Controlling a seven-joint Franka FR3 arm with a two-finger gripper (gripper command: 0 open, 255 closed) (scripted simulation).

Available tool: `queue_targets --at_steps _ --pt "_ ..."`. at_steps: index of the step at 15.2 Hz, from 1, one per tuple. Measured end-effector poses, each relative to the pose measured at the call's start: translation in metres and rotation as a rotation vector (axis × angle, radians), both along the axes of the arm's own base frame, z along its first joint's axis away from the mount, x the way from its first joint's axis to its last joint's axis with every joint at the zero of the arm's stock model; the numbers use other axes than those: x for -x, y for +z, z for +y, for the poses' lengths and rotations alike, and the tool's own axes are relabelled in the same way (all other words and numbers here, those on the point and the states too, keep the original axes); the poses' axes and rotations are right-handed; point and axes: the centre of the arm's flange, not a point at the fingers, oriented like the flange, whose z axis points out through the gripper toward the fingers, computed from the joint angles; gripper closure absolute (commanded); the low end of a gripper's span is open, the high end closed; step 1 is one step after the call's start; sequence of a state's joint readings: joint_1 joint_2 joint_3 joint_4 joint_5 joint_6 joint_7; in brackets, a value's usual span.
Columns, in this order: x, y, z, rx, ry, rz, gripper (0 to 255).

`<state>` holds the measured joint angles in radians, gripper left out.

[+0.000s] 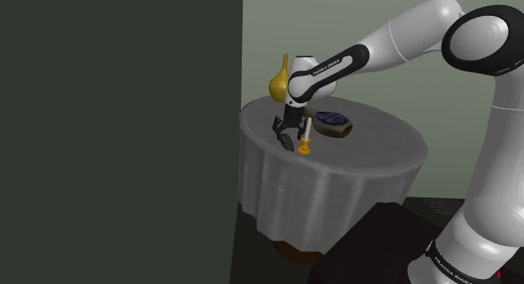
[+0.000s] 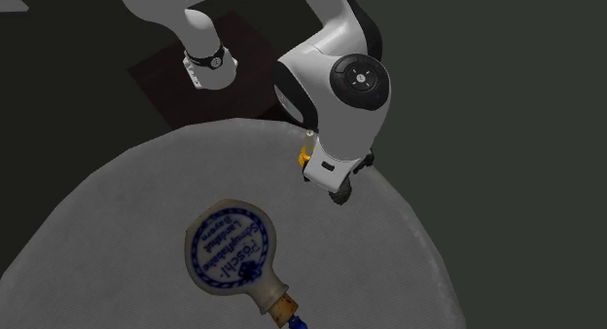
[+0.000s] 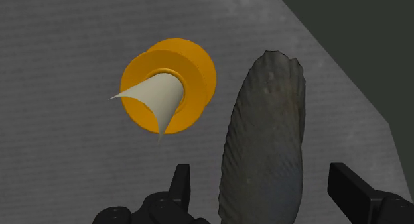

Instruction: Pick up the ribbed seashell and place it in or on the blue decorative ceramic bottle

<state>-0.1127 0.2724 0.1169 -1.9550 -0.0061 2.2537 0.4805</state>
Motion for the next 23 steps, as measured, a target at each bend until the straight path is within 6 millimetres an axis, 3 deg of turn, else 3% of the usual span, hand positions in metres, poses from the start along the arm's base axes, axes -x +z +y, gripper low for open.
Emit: queue_targets --at_steps 1,12,23 --pt "0.000 0.000 0.000 0.000 0.000 0.000 255" --pt "0.000 0.002 0.000 0.000 0.000 0.000 255" --pt "0.001 0.058 -0.001 0.000 0.000 0.000 255"
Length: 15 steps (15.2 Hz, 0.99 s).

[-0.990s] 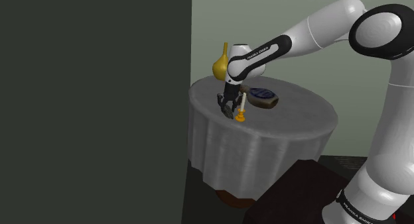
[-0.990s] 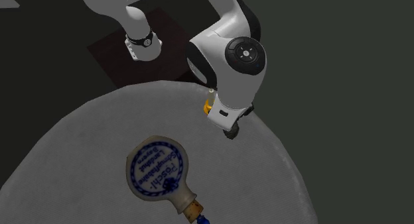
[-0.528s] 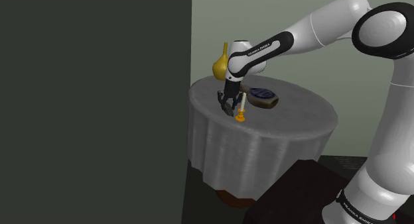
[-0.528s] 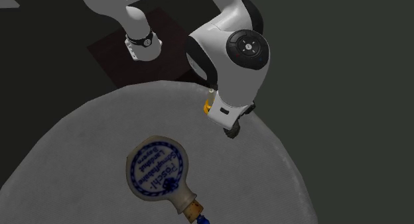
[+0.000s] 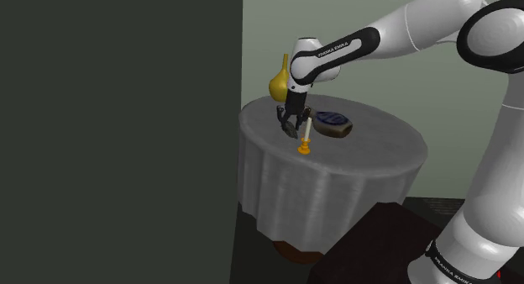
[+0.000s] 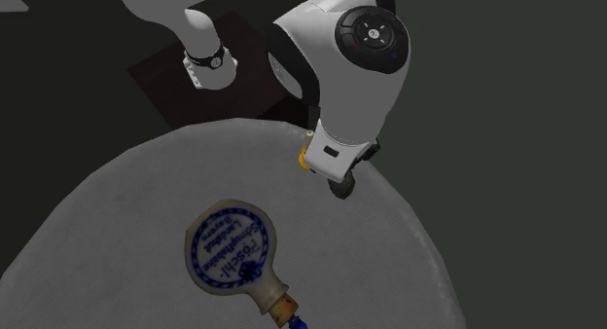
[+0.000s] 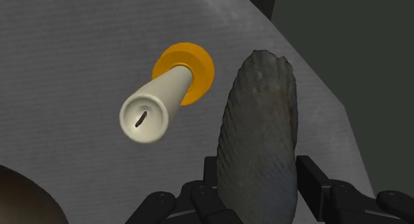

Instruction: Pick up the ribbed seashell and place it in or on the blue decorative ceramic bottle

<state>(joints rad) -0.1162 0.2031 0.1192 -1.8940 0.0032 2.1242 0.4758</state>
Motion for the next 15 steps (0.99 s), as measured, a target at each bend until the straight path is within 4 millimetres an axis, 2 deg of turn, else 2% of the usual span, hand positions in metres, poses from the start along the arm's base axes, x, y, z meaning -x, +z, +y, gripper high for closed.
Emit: queue_targets --at_steps 15 --pt "-0.001 0.079 0.001 0.000 0.000 0.000 255"
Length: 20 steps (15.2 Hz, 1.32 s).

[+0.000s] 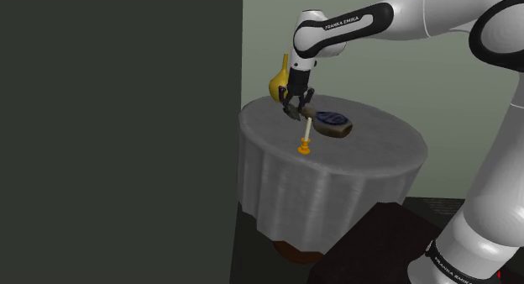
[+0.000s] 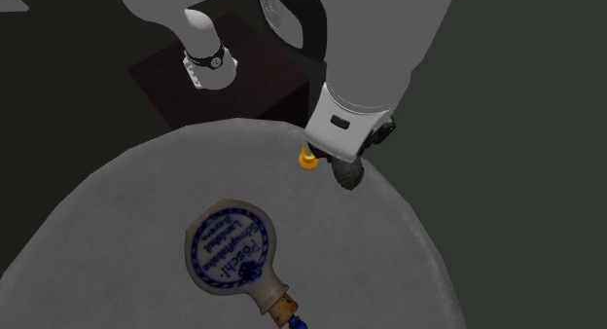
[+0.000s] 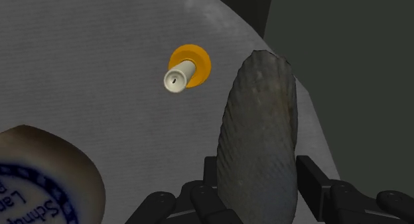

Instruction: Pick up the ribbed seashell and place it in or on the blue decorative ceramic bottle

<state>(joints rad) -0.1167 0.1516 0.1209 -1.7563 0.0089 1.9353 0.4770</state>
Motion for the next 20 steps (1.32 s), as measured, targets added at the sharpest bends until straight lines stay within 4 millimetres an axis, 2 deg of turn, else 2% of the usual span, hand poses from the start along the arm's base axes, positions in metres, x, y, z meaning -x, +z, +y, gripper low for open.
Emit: queue_targets --at_steps 15,17,20 --pt "0.000 0.078 0.000 0.000 0.000 0.000 255" --pt "0.001 0.080 -0.015 0.000 0.000 0.000 255" --pt "-0.001 0.082 -0.053 0.000 -0.001 0.000 255"
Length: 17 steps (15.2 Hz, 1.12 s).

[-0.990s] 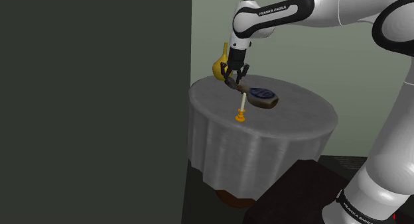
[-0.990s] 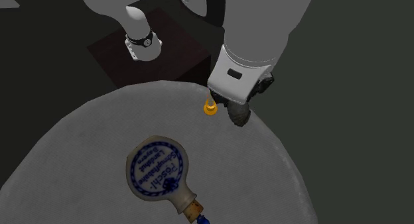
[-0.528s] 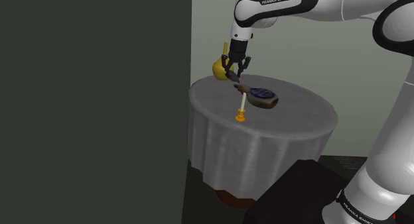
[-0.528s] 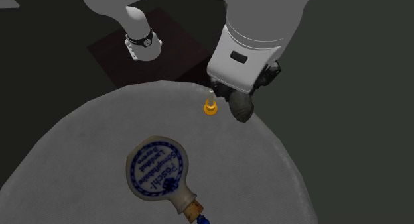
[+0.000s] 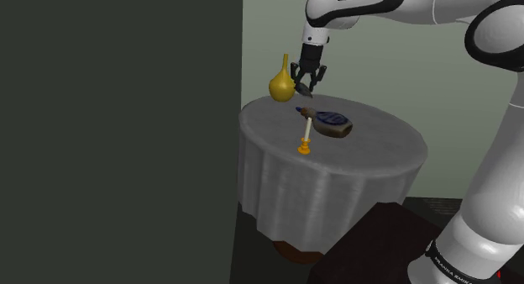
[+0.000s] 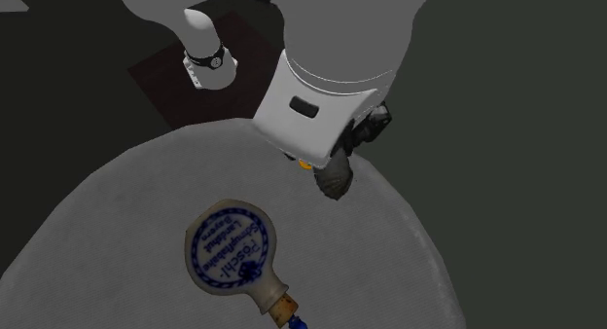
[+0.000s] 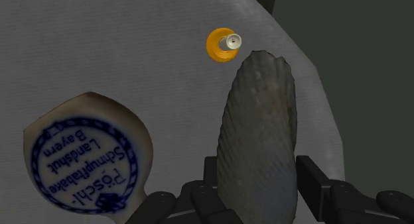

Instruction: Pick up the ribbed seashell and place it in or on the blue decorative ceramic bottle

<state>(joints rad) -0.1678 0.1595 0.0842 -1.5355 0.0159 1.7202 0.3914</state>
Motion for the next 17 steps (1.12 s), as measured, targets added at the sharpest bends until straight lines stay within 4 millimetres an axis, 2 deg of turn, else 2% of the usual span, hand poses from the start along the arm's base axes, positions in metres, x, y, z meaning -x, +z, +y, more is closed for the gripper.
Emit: queue_targets --at_steps 12,17 --pt "0.006 0.001 -0.157 0.000 -0.001 0.000 255" --pt "0.003 -0.001 -0.223 0.000 0.000 0.000 255"
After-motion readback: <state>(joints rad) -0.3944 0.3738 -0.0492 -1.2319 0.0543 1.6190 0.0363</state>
